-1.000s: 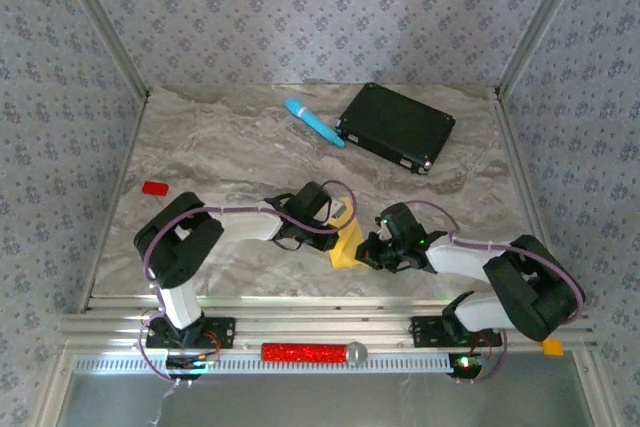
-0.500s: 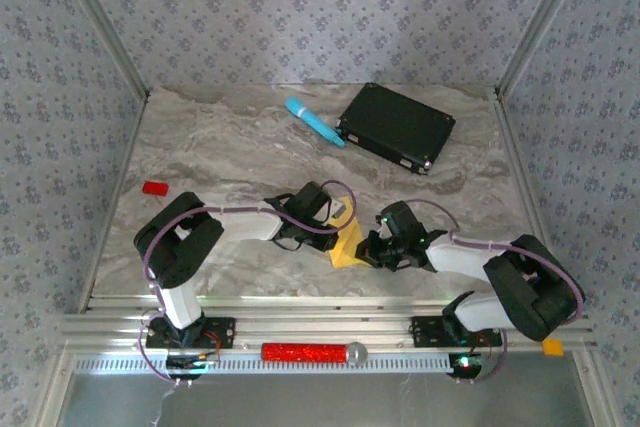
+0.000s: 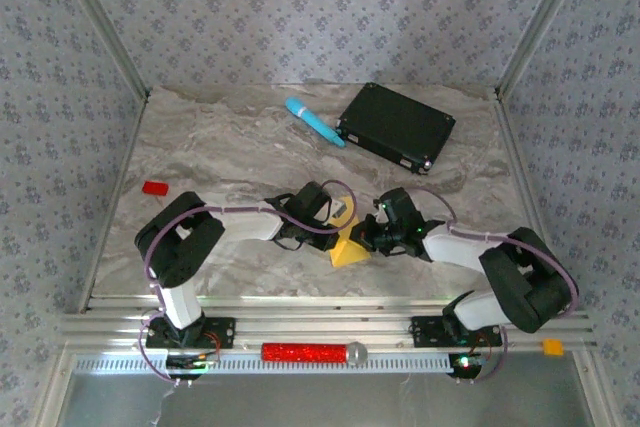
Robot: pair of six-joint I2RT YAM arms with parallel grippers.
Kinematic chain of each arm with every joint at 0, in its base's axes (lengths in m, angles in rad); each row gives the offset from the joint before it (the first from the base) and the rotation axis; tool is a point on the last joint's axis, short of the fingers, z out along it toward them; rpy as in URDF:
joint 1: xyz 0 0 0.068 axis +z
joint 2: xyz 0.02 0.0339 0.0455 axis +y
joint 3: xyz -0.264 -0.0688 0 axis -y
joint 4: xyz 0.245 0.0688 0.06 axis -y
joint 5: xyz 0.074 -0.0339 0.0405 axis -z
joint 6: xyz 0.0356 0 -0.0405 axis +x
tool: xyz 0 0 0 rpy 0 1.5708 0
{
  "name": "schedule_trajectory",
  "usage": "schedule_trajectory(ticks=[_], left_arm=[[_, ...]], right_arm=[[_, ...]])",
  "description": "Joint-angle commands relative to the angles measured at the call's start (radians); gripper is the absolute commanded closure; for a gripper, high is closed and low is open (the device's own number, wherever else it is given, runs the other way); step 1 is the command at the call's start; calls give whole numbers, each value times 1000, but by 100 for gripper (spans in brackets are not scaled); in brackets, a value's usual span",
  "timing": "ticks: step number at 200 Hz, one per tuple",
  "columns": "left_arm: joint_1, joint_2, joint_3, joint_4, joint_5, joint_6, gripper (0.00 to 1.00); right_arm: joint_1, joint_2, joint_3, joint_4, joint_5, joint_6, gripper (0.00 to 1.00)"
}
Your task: Fold a paper plane with a square sheet of paper (pick it up from the middle)
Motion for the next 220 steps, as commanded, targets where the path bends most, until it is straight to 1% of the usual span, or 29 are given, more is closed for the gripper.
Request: schedule_trajectory(ticks=[1,59,101,132,154,173,193,220], left_arm=[[7,25,2,-19,-4,14,95],[7,25,-3,-17,-6,14,95],[8,24,-6,-23,-9,20,95],[8,24,-11,-30,-11,27,95],[8,24,-12,-32,-13,29,95],[9,22,-15,-34,-13,30,95],[9,21,-15,-38,-15,32,95],[9,18,-15,-40,-15,34,95]], right_arm=[[1,30,50,36,-12,22,98],[9,120,87,57,-21,26,98],[9,168,18,91,1,35,98],[7,178,-14,119,4,44,98],[2,161,4,123,-7,43,97],[-4,132,38,91,-10,26,96],[-26,120,55,67,-10,5,96],[-62,141,41,63,-7,-10,97]])
